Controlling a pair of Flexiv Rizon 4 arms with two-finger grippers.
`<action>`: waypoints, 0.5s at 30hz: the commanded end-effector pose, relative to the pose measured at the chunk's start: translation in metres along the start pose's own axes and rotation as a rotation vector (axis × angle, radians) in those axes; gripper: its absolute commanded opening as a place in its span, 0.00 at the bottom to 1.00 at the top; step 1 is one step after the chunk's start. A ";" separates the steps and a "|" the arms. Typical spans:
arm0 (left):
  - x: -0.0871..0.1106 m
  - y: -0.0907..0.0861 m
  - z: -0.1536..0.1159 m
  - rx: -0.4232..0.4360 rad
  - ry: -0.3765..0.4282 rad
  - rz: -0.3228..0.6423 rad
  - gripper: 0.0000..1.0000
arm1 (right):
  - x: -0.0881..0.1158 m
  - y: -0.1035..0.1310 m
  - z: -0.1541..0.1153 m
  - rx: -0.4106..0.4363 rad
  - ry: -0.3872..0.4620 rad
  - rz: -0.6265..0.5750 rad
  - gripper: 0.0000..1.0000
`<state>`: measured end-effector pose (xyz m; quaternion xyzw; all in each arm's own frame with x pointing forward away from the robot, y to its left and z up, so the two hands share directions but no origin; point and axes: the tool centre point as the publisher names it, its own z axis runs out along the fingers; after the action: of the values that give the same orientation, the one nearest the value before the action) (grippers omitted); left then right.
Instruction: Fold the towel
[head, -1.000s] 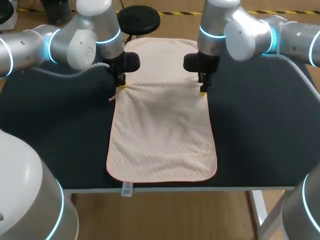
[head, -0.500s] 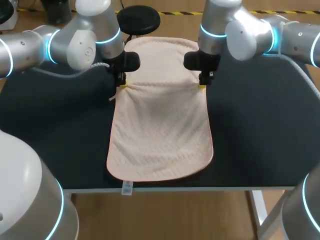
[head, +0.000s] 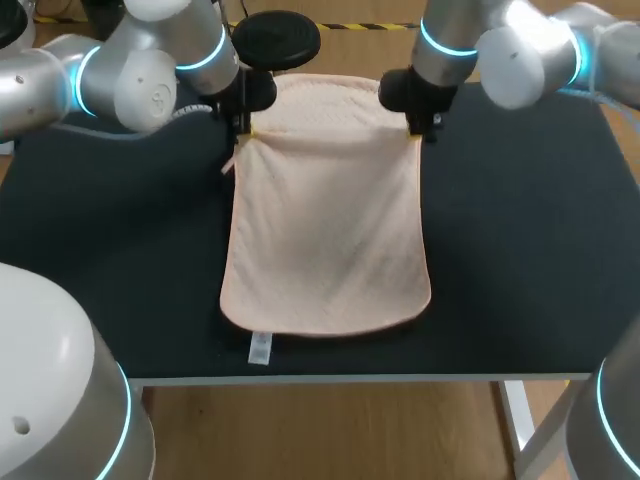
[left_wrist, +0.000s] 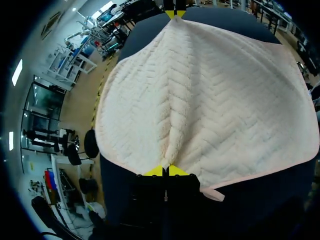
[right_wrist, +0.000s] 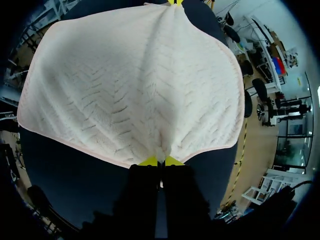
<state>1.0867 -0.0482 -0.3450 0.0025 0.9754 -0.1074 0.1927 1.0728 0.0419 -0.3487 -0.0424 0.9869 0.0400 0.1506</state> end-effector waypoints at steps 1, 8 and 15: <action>-0.010 -0.010 -0.072 -0.014 -0.128 0.008 0.00 | -0.009 -0.003 -0.074 -0.003 -0.068 -0.055 0.00; -0.055 -0.034 -0.137 -0.062 -0.338 0.015 0.00 | -0.042 0.001 -0.144 -0.022 -0.164 -0.149 0.00; -0.088 -0.045 -0.188 -0.021 -0.490 -0.019 0.00 | -0.075 0.001 -0.200 -0.003 -0.266 -0.195 0.00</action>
<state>1.1268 -0.0591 -0.1693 -0.0235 0.9043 -0.1092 0.4120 1.1071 0.0383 -0.1861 -0.1329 0.9498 0.0402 0.2805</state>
